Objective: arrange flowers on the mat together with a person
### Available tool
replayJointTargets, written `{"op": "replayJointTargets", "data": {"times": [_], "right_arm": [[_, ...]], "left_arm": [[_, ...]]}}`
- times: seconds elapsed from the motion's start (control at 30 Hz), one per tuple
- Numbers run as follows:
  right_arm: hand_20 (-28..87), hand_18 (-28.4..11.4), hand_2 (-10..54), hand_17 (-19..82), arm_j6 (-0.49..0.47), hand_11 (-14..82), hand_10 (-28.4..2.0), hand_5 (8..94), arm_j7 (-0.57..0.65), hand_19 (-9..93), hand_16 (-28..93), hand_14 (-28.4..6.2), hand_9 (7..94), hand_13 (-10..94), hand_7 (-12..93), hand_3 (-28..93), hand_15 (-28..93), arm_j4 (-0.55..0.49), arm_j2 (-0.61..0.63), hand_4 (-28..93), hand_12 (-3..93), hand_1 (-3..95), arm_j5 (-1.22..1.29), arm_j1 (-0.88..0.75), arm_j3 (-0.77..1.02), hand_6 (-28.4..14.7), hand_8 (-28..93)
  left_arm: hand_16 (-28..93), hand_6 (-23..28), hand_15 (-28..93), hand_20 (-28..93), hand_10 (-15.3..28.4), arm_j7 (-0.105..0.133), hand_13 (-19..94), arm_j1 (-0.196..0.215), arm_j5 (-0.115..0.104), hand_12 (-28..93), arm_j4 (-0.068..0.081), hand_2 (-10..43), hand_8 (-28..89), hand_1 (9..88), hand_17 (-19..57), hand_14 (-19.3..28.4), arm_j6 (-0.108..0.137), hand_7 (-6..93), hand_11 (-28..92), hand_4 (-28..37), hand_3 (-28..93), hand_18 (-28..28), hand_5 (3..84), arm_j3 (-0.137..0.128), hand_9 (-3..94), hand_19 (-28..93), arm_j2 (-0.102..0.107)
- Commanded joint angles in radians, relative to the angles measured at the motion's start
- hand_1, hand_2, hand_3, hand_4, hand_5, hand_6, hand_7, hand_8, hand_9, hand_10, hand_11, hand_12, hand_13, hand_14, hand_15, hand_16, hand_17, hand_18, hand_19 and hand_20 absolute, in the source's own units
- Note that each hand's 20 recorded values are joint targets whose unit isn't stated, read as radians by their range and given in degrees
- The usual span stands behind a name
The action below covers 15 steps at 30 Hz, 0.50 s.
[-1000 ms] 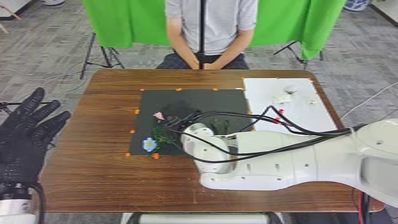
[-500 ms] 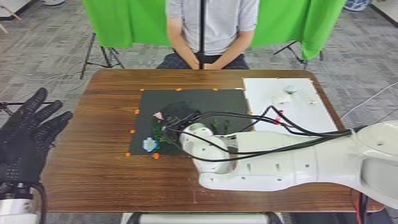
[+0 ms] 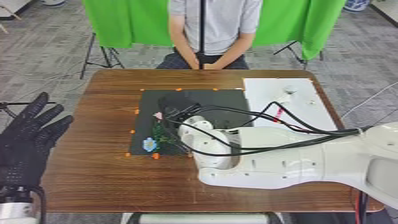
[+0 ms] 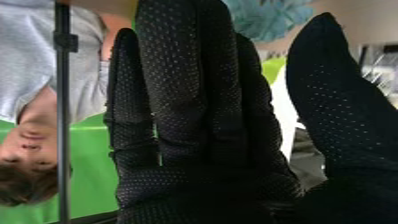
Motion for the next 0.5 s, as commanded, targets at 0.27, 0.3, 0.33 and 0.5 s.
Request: {"op": "replayJointTargets", "data": {"times": [0.27,0.3,0.33,0.5], "right_arm": [[-5,-19.2,-9.5,36,0.008,23.5,-10.9,72.8,-0.037,82,18,-7.9,82.8,80,17,67,48,-0.002,-0.006,-27,17.2,46.1,0.037,0.023,-0.015,1.6,-4],[-5,-19.2,-9.5,36,0.012,23.2,-10.7,74.2,-0.031,82,18,-7.9,83.2,80,17,66,48,0.005,-0.011,-27,17.5,48.4,0.031,0.024,-0.022,1.8,-3],[-5,-19.2,-9.5,36,0.016,21.9,-10.4,75.4,-0.025,82,18,-7.9,83.8,80,16,65,48,0.011,-0.014,-27,19.2,50.2,0.03,0.027,-0.031,2.1,-2],[-4,-18.8,-8.1,37,0.043,18.3,-9.5,78.2,-0.009,81,18,-6.9,86.1,82,16,67,47,0.01,-0.003,-28,22.8,52.9,0.012,0.022,-0.033,2.6,-2]], "left_arm": [[-4,5.0,44,15,14.3,-0.054,20,-0.015,0.03,12,0.003,7.0,-8,21.1,-9.5,21.3,-0.021,10.1,17,-24.3,76,19.3,30.9,0.005,28.8,38,-0.03],[-4,5.0,44,15,14.3,-0.056,20,-0.017,0.031,12,0.004,7.0,-8,21.1,-9.5,21.3,-0.023,10.1,17,-24.3,76,19.3,30.9,0.005,28.7,38,-0.03],[-4,5.0,44,15,14.3,-0.057,20,-0.02,0.032,12,0.005,7.0,-8,21.1,-9.5,21.3,-0.024,10.1,17,-24.3,76,19.3,30.9,0.007,28.7,38,-0.029],[-5,5.0,44,15,14.4,-0.06,20,-0.013,0.033,12,0.002,6.9,-8,21.0,-9.5,21.3,-0.023,10.1,17,-24.2,76,19.3,30.9,0.009,28.7,38,-0.036]]}}
